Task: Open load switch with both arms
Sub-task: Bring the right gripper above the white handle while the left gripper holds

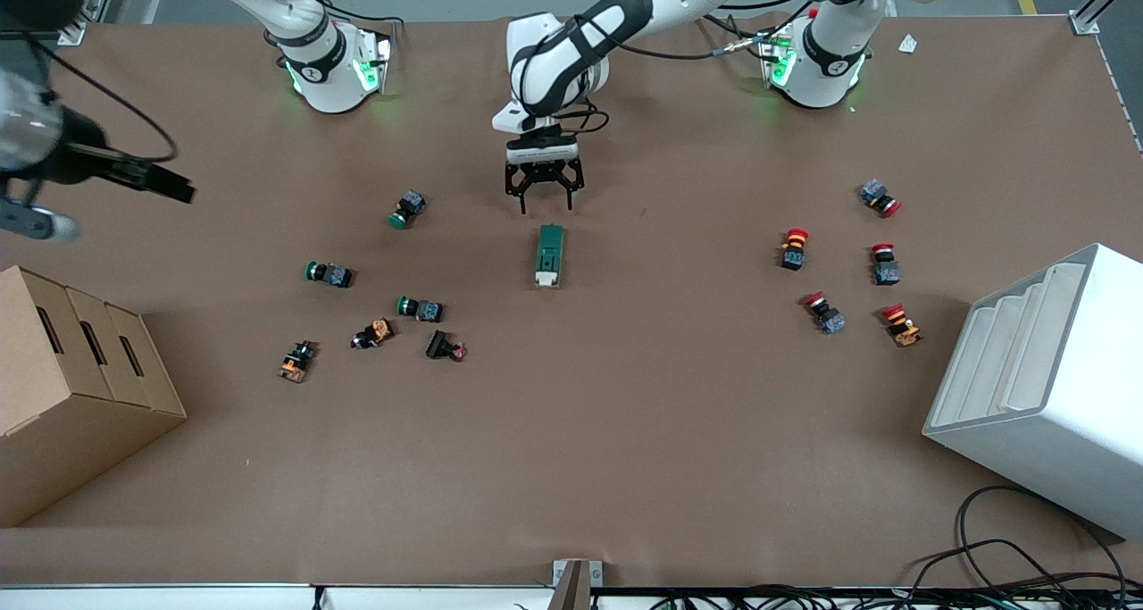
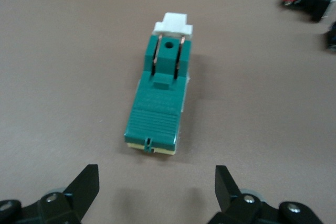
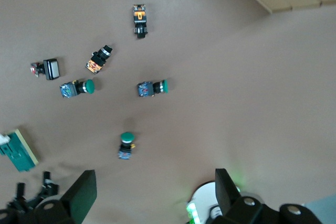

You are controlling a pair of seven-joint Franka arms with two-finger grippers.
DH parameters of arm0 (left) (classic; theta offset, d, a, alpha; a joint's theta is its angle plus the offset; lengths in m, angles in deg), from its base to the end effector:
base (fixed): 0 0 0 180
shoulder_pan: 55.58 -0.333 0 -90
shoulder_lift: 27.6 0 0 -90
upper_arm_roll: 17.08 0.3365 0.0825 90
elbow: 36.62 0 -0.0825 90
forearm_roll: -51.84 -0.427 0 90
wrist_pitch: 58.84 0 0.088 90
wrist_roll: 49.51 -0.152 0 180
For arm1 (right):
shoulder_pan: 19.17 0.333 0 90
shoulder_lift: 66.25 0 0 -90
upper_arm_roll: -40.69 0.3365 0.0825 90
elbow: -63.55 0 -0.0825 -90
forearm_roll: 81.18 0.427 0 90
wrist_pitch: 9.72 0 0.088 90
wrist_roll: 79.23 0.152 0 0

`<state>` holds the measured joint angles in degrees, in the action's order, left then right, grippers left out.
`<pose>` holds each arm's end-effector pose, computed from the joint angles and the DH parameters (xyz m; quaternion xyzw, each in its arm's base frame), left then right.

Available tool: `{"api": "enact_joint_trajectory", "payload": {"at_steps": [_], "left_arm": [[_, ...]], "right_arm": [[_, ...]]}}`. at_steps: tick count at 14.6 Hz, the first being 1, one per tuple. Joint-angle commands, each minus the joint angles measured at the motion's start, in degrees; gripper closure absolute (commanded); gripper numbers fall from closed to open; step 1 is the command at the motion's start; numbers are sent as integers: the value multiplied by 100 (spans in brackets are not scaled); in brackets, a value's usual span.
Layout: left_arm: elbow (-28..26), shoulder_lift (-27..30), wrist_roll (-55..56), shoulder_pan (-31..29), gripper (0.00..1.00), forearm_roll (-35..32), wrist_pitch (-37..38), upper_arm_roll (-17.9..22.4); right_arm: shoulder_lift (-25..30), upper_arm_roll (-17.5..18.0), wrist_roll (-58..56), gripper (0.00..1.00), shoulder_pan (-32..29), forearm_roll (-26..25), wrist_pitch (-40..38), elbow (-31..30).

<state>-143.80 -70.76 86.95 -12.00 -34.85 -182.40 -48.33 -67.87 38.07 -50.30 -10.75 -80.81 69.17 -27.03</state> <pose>0.2479 -0.6194 0.0911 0.9343 0.0348 0.3540 0.0224 0.5694 0.0592 0.5649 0.9731 -0.1989 -0.1114 0.0321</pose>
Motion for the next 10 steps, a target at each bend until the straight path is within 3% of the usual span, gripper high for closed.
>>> {"api": "enact_joint_trajectory", "payload": {"at_steps": [1, 5, 10], "left_arm": [[-269, -16, 381, 2, 2, -830, 243, 49], [-208, -245, 477, 81, 2, -1227, 815, 49], [-85, -640, 1234, 248, 2, -1965, 1606, 49]], "right_arm": [[-188, -19, 1304, 0, 456, 103, 161, -91], [-706, -19, 3078, 0, 1159, 314, 600, -91], [-1646, -19, 5339, 0, 1881, 963, 1619, -65]]}}
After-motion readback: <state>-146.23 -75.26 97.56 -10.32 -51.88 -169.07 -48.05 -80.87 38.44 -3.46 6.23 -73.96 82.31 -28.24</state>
